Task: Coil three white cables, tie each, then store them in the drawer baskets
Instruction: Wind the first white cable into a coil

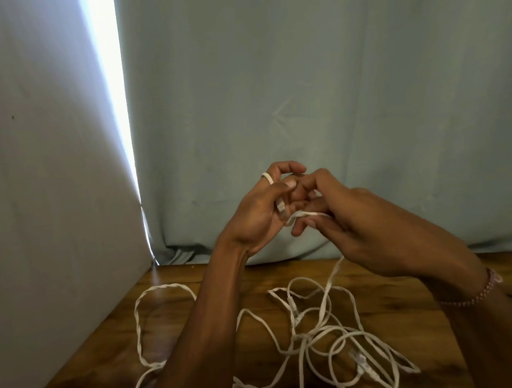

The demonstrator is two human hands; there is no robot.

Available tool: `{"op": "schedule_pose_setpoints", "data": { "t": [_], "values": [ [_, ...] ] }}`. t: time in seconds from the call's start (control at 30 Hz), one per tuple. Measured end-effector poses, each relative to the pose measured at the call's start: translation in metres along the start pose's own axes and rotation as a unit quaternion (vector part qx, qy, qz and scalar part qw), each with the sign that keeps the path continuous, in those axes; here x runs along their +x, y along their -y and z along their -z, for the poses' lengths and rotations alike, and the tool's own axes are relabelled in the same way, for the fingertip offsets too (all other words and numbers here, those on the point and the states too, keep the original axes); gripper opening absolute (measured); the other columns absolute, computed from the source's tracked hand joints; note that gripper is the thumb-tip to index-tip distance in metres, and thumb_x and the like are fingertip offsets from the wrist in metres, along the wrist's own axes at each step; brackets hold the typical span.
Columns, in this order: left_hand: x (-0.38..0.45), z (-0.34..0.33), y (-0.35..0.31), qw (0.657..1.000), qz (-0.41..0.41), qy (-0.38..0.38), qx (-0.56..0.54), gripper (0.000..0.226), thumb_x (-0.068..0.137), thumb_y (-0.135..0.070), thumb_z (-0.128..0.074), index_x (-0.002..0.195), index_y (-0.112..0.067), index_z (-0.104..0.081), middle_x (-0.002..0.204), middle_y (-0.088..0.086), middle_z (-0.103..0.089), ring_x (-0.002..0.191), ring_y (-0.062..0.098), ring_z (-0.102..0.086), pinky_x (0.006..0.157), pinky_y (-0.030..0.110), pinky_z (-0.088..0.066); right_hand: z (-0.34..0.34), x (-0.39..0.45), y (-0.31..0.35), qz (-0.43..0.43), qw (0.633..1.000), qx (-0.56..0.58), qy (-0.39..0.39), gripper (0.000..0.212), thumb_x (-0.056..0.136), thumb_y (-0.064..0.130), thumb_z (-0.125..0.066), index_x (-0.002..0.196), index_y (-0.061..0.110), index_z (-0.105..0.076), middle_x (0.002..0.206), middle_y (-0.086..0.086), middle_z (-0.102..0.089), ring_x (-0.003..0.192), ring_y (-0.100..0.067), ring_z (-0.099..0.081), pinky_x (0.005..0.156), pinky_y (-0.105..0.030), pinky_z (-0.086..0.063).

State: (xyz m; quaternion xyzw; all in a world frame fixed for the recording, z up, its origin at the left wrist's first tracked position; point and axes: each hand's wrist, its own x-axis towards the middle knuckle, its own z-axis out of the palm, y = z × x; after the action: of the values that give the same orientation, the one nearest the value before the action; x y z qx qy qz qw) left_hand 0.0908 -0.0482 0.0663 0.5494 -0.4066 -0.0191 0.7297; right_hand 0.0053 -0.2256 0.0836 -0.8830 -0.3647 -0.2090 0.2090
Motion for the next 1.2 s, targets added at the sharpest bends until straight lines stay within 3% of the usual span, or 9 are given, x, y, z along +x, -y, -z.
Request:
{"op": "schedule_pose_setpoints", "data": {
  "t": [0.1, 0.3, 0.43, 0.53, 0.67, 0.87, 0.97, 1.1, 1.2],
  "values": [
    [-0.004, -0.004, -0.003, 0.998, 0.006, 0.007, 0.058, 0.014, 0.106, -0.007, -0.035, 0.106, -0.005, -0.049, 0.076, 0.001, -0.067, 0.062, 0.011, -0.061, 0.056, 0.023, -0.046, 0.001, 0.002, -0.003, 0.04, 0.998, 0.019, -0.034, 0.028, 0.103, 0.023, -0.052, 0.125, 0.028, -0.036, 0.1, 0.004, -0.073, 0.081, -0.018, -0.069, 0.065, -0.039, -0.059],
    [-0.002, -0.012, -0.001, 0.986, 0.011, 0.032, 0.16, 0.025, 0.106, -0.019, -0.04, 0.102, 0.002, -0.054, 0.075, 0.016, -0.046, 0.065, 0.018, -0.046, 0.072, 0.05, -0.035, 0.006, 0.005, -0.004, 0.082, 0.989, 0.064, -0.103, 0.013, 0.102, 0.021, -0.052, 0.111, 0.019, -0.044, 0.079, 0.008, -0.068, 0.061, -0.001, -0.064, 0.051, -0.011, -0.048],
    [-0.004, -0.021, -0.003, 0.985, 0.027, 0.046, 0.163, 0.04, 0.107, -0.04, -0.035, 0.101, -0.005, -0.054, 0.073, 0.007, -0.042, 0.064, 0.012, -0.039, 0.062, 0.03, -0.037, 0.0, 0.014, -0.014, 0.115, 0.967, -0.011, -0.228, 0.025, 0.094, 0.029, -0.067, 0.113, 0.017, -0.056, 0.085, 0.01, -0.073, 0.073, 0.009, -0.066, 0.064, -0.003, -0.046],
    [-0.003, -0.025, 0.0, 0.986, 0.071, 0.048, 0.144, 0.061, 0.096, -0.067, -0.026, 0.08, -0.012, -0.045, 0.067, 0.001, -0.039, 0.06, 0.013, -0.032, 0.058, 0.027, -0.03, 0.002, 0.015, -0.02, 0.121, 0.931, -0.04, -0.342, 0.035, 0.082, 0.038, -0.079, 0.099, 0.009, -0.068, 0.081, 0.009, -0.068, 0.072, -0.004, -0.065, 0.064, -0.006, -0.047],
    [-0.002, -0.033, 0.001, 0.989, 0.096, 0.054, 0.095, 0.066, 0.088, -0.075, -0.016, 0.071, -0.015, -0.035, 0.06, 0.0, -0.029, 0.056, 0.013, -0.023, 0.055, 0.029, -0.022, 0.002, 0.014, -0.027, 0.114, 0.909, -0.027, -0.401, 0.03, 0.081, 0.034, -0.084, 0.088, 0.007, -0.073, 0.08, 0.001, -0.07, 0.067, -0.01, -0.062, 0.062, -0.02, -0.051],
    [-0.002, -0.034, -0.002, 0.989, 0.096, 0.086, 0.069, 0.065, 0.084, -0.079, -0.018, 0.065, -0.017, -0.03, 0.051, 0.0, -0.028, 0.045, 0.011, -0.018, 0.045, 0.027, -0.017, -0.008, 0.021, -0.037, 0.105, 0.907, 0.103, -0.395, 0.016, 0.088, 0.021, -0.076, 0.101, 0.01, -0.077, 0.093, 0.0, -0.076, 0.082, -0.018, -0.072, 0.073, -0.041, -0.059],
    [-0.003, -0.033, -0.004, 0.99, 0.086, 0.106, 0.047, 0.063, 0.089, -0.077, -0.022, 0.062, -0.02, -0.029, 0.047, -0.004, -0.029, 0.044, 0.009, -0.015, 0.046, 0.029, -0.011, -0.016, 0.025, -0.048, 0.104, 0.916, 0.144, -0.36, 0.022, 0.094, 0.011, -0.068, 0.114, 0.009, -0.074, 0.106, -0.001, -0.076, 0.098, -0.011, -0.072, 0.085, -0.033, -0.059],
    [-0.001, -0.036, -0.003, 0.991, 0.071, 0.115, 0.008, 0.056, 0.101, -0.062, -0.023, 0.065, -0.019, -0.026, 0.046, -0.005, -0.026, 0.042, 0.009, -0.012, 0.045, 0.03, -0.01, -0.027, 0.028, -0.065, 0.117, 0.942, 0.078, -0.304, 0.037, 0.095, -0.004, -0.058, 0.128, 0.011, -0.067, 0.113, -0.003, -0.074, 0.101, -0.013, -0.071, 0.089, -0.026, -0.055],
    [0.001, -0.034, -0.003, 0.994, 0.039, 0.099, -0.024, 0.048, 0.106, -0.047, -0.028, 0.069, -0.017, -0.032, 0.045, -0.005, -0.028, 0.041, 0.009, -0.013, 0.042, 0.027, -0.012, -0.034, 0.029, -0.066, 0.076, 0.973, 0.042, -0.213, 0.032, 0.093, -0.008, -0.055, 0.115, 0.012, -0.069, 0.084, -0.008, -0.074, 0.073, -0.012, -0.069, 0.066, -0.016, -0.052]
  ]
}}
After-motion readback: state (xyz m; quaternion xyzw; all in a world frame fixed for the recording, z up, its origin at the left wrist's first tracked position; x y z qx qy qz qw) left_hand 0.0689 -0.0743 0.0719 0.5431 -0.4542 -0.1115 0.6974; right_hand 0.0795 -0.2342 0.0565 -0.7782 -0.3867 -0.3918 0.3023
